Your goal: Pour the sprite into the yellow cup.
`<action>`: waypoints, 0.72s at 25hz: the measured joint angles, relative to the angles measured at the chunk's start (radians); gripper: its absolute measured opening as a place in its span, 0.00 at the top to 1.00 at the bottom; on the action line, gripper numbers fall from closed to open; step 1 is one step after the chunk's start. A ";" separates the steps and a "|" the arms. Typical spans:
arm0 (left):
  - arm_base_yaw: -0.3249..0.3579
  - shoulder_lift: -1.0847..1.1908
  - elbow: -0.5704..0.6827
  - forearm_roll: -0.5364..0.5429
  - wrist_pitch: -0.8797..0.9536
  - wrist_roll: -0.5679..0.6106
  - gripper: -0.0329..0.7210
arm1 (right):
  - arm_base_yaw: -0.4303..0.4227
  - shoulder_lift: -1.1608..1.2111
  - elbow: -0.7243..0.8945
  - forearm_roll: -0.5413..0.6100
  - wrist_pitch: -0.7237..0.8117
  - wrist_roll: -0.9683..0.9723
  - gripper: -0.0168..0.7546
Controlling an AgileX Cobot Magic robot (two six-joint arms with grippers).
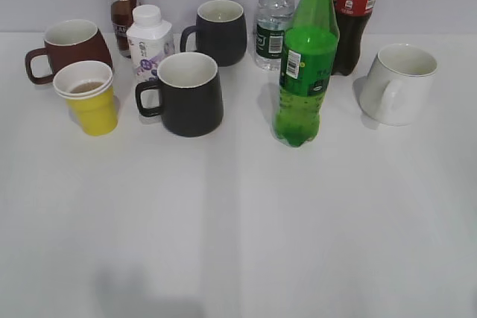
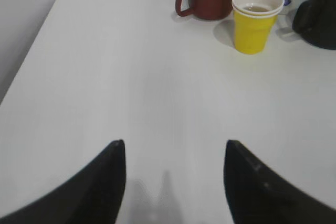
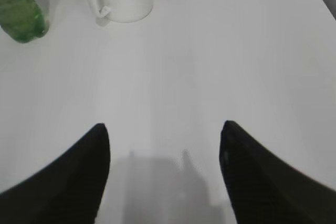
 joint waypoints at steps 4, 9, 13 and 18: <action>0.000 0.000 0.000 0.000 0.000 0.000 0.39 | 0.000 0.000 0.000 0.000 -0.001 0.000 0.34; 0.000 0.000 0.000 0.000 0.000 0.000 0.44 | 0.000 -0.001 0.000 0.000 -0.001 0.000 0.34; 0.000 0.000 0.000 0.000 0.000 0.000 0.49 | 0.000 -0.001 0.000 0.000 -0.001 0.000 0.34; 0.000 0.000 0.000 0.000 0.000 0.000 0.57 | 0.000 -0.001 0.000 0.000 -0.001 0.000 0.34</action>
